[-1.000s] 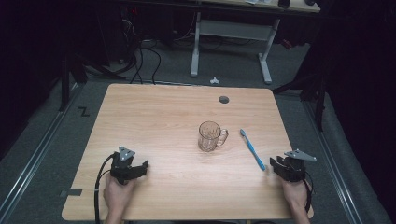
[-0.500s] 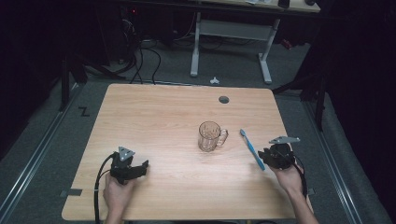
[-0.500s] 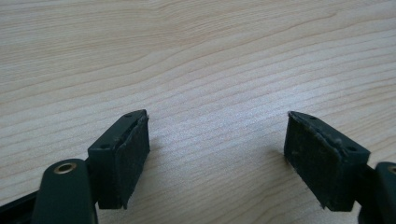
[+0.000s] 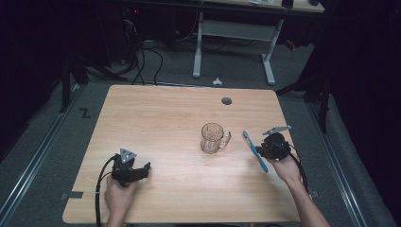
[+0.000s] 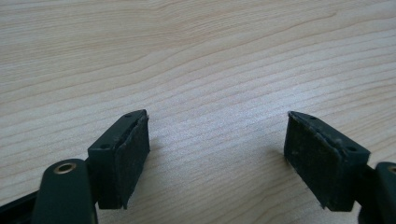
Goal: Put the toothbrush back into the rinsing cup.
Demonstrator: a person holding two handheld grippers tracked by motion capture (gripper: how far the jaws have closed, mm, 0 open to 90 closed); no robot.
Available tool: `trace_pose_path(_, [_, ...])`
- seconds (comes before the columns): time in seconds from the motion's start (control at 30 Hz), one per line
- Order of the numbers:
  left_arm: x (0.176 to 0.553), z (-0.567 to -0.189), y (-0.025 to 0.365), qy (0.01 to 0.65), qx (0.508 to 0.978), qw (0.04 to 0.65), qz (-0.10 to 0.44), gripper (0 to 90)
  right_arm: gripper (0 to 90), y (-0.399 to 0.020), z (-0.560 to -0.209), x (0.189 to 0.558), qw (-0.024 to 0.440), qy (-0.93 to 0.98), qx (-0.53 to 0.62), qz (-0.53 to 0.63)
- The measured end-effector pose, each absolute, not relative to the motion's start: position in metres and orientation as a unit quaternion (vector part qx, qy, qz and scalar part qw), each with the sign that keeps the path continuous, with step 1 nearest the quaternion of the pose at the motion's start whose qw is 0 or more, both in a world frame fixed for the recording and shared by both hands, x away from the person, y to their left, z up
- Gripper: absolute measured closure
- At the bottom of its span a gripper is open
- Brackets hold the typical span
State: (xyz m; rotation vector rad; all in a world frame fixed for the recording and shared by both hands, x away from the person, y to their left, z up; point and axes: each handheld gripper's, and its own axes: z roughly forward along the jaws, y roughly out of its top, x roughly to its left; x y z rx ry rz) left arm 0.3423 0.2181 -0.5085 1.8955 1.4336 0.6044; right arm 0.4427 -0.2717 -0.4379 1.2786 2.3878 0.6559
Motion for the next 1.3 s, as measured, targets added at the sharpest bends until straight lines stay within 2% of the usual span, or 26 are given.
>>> trace_pose_path(0.83, [0.342, -0.508, 0.218, 0.55, 0.728, 0.338, 0.232, 23.0, 67.2, -0.243, -0.448, 0.487, 0.145, 0.859, 0.459, 0.173])
trace_pose_path(1.3, [0.342, -0.508, 0.218, 0.55, 0.728, 0.338, 0.232, 23.0, 70.1, -0.234, -0.453, 0.501, 0.15, 0.861, 0.461, 0.156])
